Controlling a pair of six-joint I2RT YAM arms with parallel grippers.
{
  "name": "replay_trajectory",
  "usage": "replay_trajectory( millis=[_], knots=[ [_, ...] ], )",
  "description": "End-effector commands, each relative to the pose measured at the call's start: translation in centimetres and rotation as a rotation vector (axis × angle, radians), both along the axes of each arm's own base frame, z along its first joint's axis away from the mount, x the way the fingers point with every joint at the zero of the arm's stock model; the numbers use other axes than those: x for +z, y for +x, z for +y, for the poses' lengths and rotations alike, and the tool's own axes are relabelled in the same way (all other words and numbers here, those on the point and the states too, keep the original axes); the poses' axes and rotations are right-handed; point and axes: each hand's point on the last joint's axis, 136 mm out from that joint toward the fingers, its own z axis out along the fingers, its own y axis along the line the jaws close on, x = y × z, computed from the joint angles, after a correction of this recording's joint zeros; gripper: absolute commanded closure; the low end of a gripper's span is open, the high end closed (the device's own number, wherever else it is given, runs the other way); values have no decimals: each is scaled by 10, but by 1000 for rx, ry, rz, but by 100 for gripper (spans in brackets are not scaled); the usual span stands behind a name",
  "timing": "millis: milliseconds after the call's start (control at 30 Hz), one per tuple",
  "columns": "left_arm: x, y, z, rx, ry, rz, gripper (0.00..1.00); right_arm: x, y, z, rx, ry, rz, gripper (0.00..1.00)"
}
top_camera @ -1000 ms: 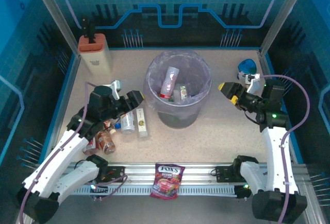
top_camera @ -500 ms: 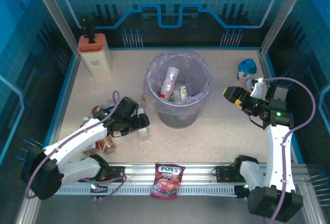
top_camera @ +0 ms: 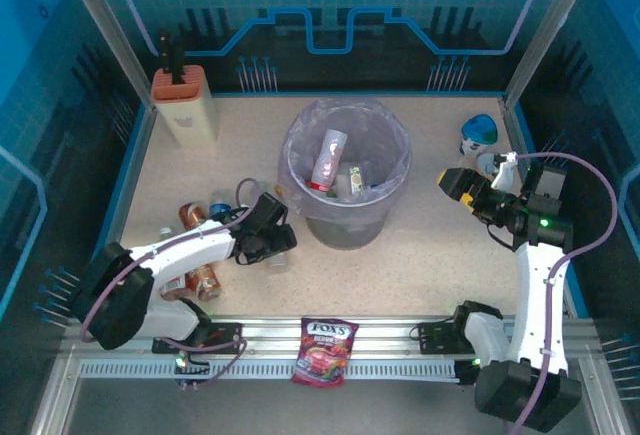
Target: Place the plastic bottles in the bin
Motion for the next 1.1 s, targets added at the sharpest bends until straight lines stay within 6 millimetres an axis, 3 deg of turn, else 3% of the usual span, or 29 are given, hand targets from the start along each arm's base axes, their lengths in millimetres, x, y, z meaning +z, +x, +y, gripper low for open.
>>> replay_trajectory(
  millis=[0, 200, 367, 567, 700, 767, 867, 933, 1067],
  knots=[
    [-4, 4, 3, 18, 15, -23, 31, 3, -4, 2, 14, 23, -14, 1],
    [8, 8, 5, 17, 15, -65, 48, 5, -2, 3, 15, 53, -22, 1],
    [47, 12, 10, 15, 7, -150, 54, 10, 0, 4, 15, 60, -36, 1],
    [128, 19, 39, 35, 56, -338, 55, 14, 3, 4, 10, 85, -52, 2],
    [200, 26, 70, 51, 122, -507, 58, 15, 2, 5, 7, 82, -55, 2],
    [238, 32, 75, 33, 133, -588, 60, 15, 1, 5, 9, 82, -54, 2],
    [292, 47, 52, -69, 70, -701, 63, 15, 0, 5, 5, 83, -55, 2],
    [325, 57, 22, -193, -21, -763, 67, 17, 1, 5, 7, 86, -61, 2],
    [362, 69, -39, -442, -150, -812, 76, 20, 4, 6, 12, 107, -72, 3]
  ],
)
